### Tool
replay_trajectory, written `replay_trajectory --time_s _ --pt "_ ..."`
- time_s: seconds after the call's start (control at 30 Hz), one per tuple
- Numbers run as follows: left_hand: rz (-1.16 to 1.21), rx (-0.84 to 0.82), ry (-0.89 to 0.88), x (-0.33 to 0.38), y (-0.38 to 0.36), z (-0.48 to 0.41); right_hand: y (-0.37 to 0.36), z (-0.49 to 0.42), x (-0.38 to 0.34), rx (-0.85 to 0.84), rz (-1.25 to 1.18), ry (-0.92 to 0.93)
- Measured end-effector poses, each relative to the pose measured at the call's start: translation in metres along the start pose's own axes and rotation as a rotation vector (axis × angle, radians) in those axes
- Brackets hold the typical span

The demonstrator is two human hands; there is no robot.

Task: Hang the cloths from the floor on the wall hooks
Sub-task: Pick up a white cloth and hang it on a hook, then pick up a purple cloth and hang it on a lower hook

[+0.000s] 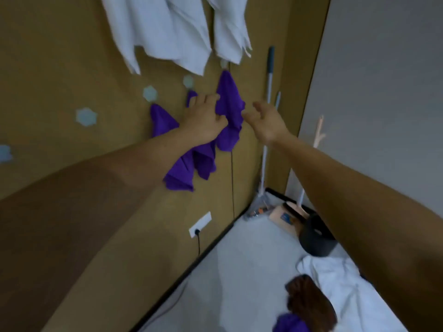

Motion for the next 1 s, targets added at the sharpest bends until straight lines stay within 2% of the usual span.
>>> replay_trajectory --time_s 0.23,0.5,0.77,1.0 --pt "0.188 -0.443 -0.001 0.127 -0.186 0.076 0.061 0.099 0.219 -0.062 0.201 -0.384" --pt "0.374 -0.718 -0.074 0.274 -0.335 0.141 0.124 0.201 0.389 -0.073 0.230 -0.640" --pt "0.405 -1.000 -0.142 0.340 -0.499 0.208 0.115 0.267 0.554 -0.076 0.173 -0.992" --pt "0.418 -1.214 -0.082 0.351 -0.667 0.338 0.030 0.347 0.752 -0.202 0.156 -1.290"
Point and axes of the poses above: each hand's wrist, its own z-axis away from the middle knuckle, its own y-axis out of the back of the hand, x = y × z, the point moved 4 cm from there along -z, towards the middle knuckle, and after that the axes turned 10 degrees about -y, right-handed, at the moved point
